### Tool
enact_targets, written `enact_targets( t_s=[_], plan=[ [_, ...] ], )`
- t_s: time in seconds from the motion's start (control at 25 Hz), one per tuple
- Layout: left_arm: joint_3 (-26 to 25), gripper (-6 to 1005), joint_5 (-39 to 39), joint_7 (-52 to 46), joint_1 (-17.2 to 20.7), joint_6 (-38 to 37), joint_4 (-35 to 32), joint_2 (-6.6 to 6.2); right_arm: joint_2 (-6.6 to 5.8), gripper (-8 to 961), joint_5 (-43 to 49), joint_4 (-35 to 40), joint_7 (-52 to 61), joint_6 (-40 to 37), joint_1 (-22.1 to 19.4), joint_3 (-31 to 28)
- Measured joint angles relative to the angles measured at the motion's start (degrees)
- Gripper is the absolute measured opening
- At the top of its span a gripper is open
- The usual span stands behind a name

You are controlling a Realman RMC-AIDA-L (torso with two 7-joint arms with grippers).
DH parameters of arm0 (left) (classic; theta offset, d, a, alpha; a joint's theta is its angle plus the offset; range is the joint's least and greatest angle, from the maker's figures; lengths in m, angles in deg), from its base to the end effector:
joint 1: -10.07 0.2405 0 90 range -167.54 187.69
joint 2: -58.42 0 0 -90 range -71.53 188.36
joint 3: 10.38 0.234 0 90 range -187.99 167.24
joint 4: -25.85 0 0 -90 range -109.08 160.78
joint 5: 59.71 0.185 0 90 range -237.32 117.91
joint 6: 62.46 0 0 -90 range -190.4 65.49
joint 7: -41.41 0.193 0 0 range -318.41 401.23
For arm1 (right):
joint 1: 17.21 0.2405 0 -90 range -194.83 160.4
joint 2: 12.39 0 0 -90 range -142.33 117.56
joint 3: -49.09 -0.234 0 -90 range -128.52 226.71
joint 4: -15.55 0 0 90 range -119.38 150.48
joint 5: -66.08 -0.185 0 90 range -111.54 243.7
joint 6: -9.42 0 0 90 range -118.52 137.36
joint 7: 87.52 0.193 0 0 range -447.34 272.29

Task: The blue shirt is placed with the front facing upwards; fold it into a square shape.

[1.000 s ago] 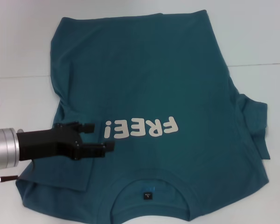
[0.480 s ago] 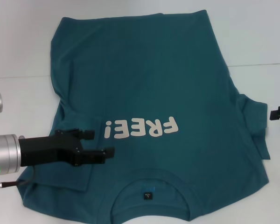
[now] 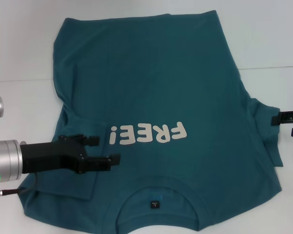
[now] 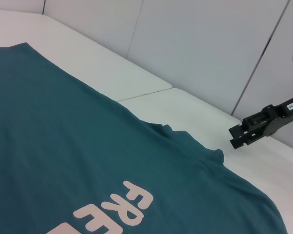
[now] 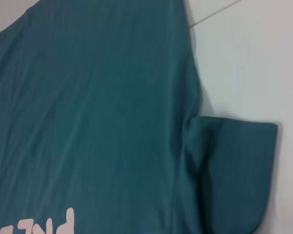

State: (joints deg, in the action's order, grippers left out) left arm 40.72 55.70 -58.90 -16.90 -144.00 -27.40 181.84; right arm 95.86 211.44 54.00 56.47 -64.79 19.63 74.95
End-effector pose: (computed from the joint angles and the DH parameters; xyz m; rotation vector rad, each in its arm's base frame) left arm -0.1974 0.3285 -0.0429 -2.6740 -0.8501 -0.5521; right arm 0.3219 0.3752 0.0594 -1.8202 1.8406 0.3233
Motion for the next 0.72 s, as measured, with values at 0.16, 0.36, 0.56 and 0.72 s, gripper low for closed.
enact_targets(
  t_s=[0.16, 0.36, 0.56, 0.72],
  plan=[
    [0.04, 941, 0.01, 0.02, -0.04, -0.02, 0.0, -0.02, 0.22, 882, 0.02, -1.04, 0.04, 1.56, 0.45, 0.81],
    [0.05, 940, 0.08, 0.03, -0.03, 0.04, 0.0, -0.03, 0.27, 882, 0.37, -1.92, 0.05, 2.98, 0.7, 1.02],
    [0.01, 939, 0.18, 0.03, -0.01, 0.11, 0.0, -0.04, 0.36, 882, 0.41, -2.72, 0.16, 4.46, 0.7, 1.46],
    [0.13, 938, 0.24, 0.03, -0.01, 0.14, 0.05, -0.03, 0.44, 882, 0.41, -4.02, -0.08, 5.55, 1.06, 1.68]
  ],
)
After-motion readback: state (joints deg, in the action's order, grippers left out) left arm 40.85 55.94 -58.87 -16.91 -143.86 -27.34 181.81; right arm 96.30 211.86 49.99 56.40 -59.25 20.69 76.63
